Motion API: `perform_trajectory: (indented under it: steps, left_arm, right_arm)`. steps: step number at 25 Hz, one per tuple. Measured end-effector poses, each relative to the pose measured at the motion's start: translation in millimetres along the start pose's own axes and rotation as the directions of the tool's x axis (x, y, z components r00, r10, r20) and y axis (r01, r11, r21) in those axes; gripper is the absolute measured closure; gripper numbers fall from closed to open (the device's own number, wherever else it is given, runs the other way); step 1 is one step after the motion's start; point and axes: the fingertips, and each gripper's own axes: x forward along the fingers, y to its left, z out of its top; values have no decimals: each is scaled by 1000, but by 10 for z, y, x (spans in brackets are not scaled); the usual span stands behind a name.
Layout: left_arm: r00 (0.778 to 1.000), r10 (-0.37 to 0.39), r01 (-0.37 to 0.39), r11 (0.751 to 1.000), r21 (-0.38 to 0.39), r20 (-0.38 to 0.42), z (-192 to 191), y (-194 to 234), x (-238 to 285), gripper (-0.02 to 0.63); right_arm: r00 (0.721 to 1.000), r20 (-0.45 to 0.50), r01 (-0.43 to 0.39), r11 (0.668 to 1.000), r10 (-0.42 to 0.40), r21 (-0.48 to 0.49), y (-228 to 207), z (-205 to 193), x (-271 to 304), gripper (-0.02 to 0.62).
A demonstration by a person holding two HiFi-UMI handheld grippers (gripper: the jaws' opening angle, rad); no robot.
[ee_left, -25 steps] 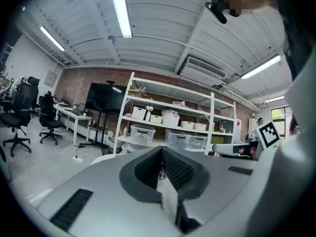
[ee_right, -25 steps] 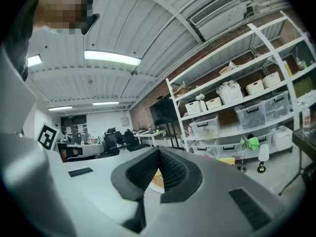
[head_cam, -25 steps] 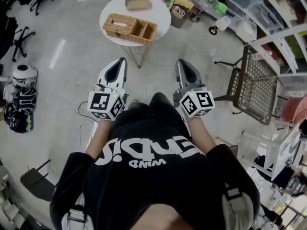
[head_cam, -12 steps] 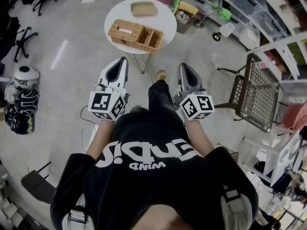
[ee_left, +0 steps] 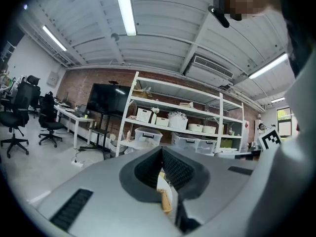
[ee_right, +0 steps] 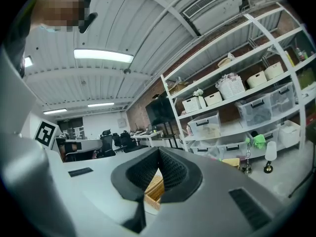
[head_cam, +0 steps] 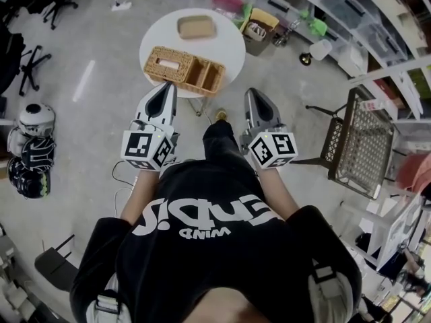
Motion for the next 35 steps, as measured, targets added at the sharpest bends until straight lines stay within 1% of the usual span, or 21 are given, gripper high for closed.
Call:
perform_trajectory:
  steps: [4,7,10,15,22,25,28,30,35]
  left_arm:
    - [1000,4,-4,1000,-1,-8,97,63,454,606]
    - [1000,25,-25,1000,8,-8,223,105,760,606]
    - [998,57,-57,998,6,-1,331,200,1016,606]
    - [993,119,-119,992,-45,13,440,355,1355,606]
    - [978,208,-207,977,-46,17,449,494,1781,606]
    - [971,239,-239,970,-40,16,454,557,1911,606]
    - [968,251,-251,968,-18,-1,462,645,2004,606]
    - [968,250,-250,968,-17,-4,472,725,2046,606]
    - [978,208,-209,978,-16,-14,484,855,2192,606]
  right_arm:
    - [1000,-7,-7,1000,7,11,-287,172,362,597]
    - [999,-15,-31,999,32,22,-481,316,628,597]
    - [997,-30,-65,998,65,28,-630,415,931,597]
    - [988,-55,-141,989,143,32,-806,544,1365,597]
    - [972,-87,-215,975,219,48,-1132,662,1862,597]
    - [965,-95,-242,969,245,41,-1219,730,2043,597]
    - [959,-96,-265,963,268,40,-1215,771,2211,597]
    - [957,-94,-271,962,273,41,-1180,775,2310,597]
    - [961,-95,-256,966,258,28,-1119,767,2491,597]
